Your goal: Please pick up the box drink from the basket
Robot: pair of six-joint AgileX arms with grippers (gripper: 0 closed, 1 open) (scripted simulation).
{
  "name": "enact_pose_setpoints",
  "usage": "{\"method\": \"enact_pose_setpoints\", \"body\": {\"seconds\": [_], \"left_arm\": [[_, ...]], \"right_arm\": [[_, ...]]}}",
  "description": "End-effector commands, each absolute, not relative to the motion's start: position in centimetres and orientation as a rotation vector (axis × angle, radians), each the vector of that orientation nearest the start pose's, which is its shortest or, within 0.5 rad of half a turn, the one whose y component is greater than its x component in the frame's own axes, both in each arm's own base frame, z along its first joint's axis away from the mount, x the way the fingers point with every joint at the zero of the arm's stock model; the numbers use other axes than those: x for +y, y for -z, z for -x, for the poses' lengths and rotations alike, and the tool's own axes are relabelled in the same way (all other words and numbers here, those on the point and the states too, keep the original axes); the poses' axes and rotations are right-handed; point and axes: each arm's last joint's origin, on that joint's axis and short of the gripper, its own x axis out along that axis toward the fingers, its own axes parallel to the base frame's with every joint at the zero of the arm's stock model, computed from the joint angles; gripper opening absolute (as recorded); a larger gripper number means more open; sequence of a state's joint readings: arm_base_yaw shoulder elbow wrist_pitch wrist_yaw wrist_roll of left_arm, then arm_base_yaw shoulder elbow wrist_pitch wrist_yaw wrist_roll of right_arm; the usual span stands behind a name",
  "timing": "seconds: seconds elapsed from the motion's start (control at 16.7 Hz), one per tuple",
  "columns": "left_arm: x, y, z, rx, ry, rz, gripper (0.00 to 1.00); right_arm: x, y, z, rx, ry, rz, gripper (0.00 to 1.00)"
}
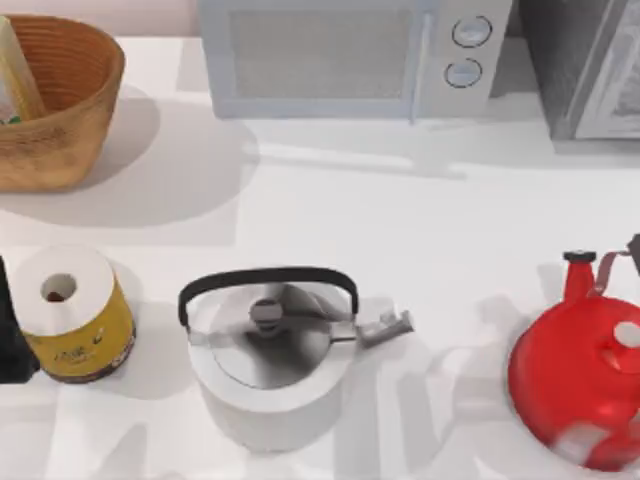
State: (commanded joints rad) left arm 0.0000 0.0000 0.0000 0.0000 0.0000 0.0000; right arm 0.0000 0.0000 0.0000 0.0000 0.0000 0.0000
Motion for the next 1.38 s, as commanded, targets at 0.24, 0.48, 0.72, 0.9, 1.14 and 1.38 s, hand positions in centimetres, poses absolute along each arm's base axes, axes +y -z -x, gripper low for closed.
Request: {"method": "enact_pose_setpoints", "body": {"seconds": [0.24,0.48,0.72,0.9,1.14,1.38], "left_arm": [[-0.1,-16.1,-10.7,0.010,0.000,0.003,1.00],[0.0,-17.5,-11.7,0.031,0.001,0.013,1.00],[0.4,-20.1,-14.4,0.025,0.005,0.017,1.00],[0.8,-21.9,-17.8,0.009,0.009,0.016,1.00],[1.9,-22.6,-23.6,-0.014,0.012,0.009,1.00],[3.2,-20.5,-29.5,-0.024,0.014,0.003,1.00]], "right_arm": [[-0.1,-16.0,-10.6,0.000,0.000,0.000,1.00],[-0.1,-16.0,-10.6,0.000,0.000,0.000,1.00],[-0.1,-16.0,-10.6,0.000,0.000,0.000,1.00],[-0.1,-16.0,-10.6,0.000,0.000,0.000,1.00],[-0.1,-16.0,-10.6,0.000,0.000,0.000,1.00],[-0.1,-16.0,-10.6,0.000,0.000,0.000,1.00]]}}
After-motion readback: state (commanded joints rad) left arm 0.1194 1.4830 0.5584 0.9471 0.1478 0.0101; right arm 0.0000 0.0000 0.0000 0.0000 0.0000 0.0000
